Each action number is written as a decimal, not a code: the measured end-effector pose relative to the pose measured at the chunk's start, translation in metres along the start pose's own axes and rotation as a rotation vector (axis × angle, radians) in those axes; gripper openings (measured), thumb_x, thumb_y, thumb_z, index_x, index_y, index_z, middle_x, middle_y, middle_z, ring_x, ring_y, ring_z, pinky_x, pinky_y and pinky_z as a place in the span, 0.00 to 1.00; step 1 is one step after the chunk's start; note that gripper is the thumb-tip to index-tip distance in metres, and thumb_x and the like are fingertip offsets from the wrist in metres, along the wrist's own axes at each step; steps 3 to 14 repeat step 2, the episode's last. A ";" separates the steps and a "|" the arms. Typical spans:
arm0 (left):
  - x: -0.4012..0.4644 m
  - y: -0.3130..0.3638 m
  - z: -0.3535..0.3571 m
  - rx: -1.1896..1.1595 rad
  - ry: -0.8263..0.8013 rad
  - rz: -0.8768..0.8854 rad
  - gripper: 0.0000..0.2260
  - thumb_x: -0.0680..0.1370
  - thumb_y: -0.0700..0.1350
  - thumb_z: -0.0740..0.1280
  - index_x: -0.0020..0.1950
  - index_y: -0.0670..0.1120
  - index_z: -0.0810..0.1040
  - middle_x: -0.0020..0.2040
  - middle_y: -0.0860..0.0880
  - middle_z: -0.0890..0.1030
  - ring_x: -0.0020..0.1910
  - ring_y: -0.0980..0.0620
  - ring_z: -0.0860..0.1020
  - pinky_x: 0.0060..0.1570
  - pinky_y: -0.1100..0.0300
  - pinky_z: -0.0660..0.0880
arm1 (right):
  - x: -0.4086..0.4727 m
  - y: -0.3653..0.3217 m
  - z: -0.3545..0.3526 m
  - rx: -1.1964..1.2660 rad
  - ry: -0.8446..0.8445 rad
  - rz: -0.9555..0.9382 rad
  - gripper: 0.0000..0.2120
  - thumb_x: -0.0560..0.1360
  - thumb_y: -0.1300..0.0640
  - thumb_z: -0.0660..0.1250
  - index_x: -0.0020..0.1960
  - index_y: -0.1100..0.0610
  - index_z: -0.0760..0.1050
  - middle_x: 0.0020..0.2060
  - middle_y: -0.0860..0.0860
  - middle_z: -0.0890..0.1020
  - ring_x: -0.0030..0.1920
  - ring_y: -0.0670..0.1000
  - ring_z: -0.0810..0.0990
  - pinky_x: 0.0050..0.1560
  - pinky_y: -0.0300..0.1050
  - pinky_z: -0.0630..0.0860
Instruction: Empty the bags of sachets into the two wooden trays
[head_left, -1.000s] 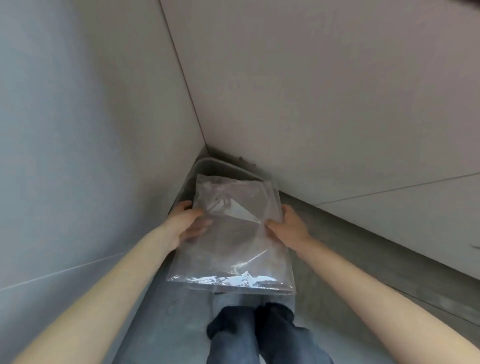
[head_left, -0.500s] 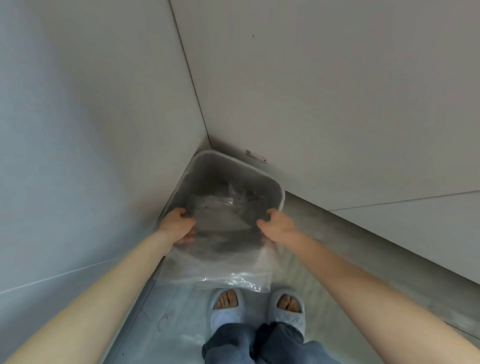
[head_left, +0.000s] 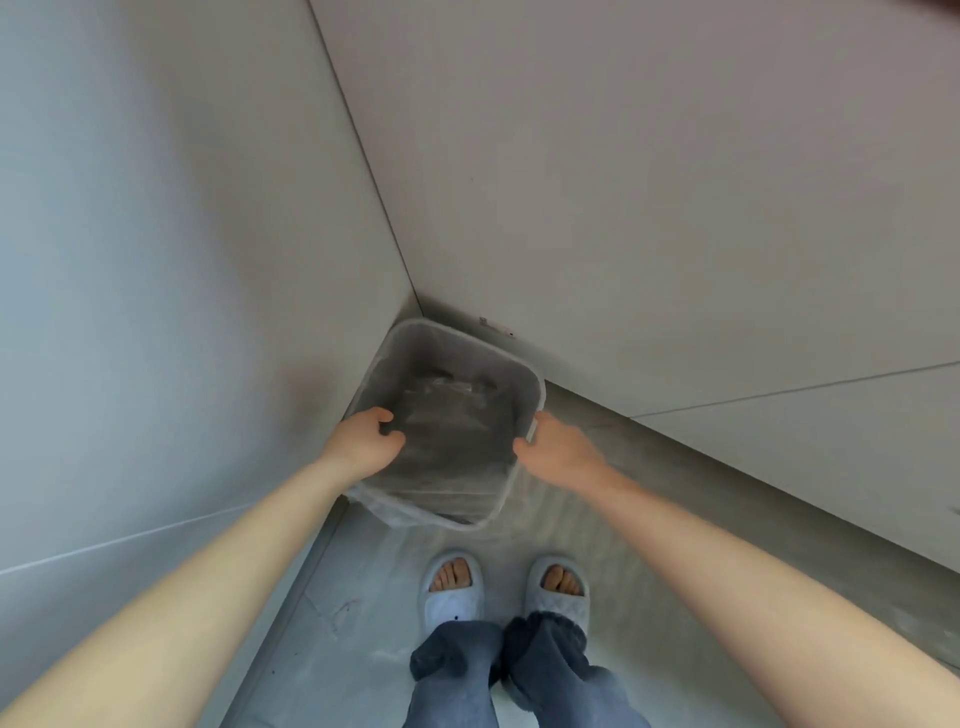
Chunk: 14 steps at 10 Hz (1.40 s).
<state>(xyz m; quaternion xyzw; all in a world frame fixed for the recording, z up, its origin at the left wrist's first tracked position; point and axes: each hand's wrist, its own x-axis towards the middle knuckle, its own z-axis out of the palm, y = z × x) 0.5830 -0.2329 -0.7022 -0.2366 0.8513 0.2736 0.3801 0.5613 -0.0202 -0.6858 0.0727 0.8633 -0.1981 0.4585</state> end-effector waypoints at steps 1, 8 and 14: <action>-0.041 0.024 -0.025 0.143 -0.001 0.067 0.24 0.76 0.49 0.59 0.71 0.45 0.63 0.70 0.43 0.69 0.68 0.43 0.68 0.64 0.57 0.65 | -0.042 -0.014 -0.027 -0.075 0.049 -0.063 0.26 0.76 0.50 0.56 0.71 0.58 0.57 0.68 0.57 0.70 0.67 0.59 0.69 0.61 0.52 0.68; -0.067 0.042 -0.043 0.240 0.007 0.102 0.25 0.76 0.52 0.58 0.71 0.47 0.61 0.71 0.44 0.68 0.68 0.43 0.68 0.65 0.53 0.66 | -0.070 -0.023 -0.048 -0.173 0.095 -0.108 0.29 0.76 0.48 0.56 0.73 0.55 0.53 0.70 0.56 0.67 0.68 0.58 0.66 0.64 0.53 0.65; -0.067 0.042 -0.043 0.240 0.007 0.102 0.25 0.76 0.52 0.58 0.71 0.47 0.61 0.71 0.44 0.68 0.68 0.43 0.68 0.65 0.53 0.66 | -0.070 -0.023 -0.048 -0.173 0.095 -0.108 0.29 0.76 0.48 0.56 0.73 0.55 0.53 0.70 0.56 0.67 0.68 0.58 0.66 0.64 0.53 0.65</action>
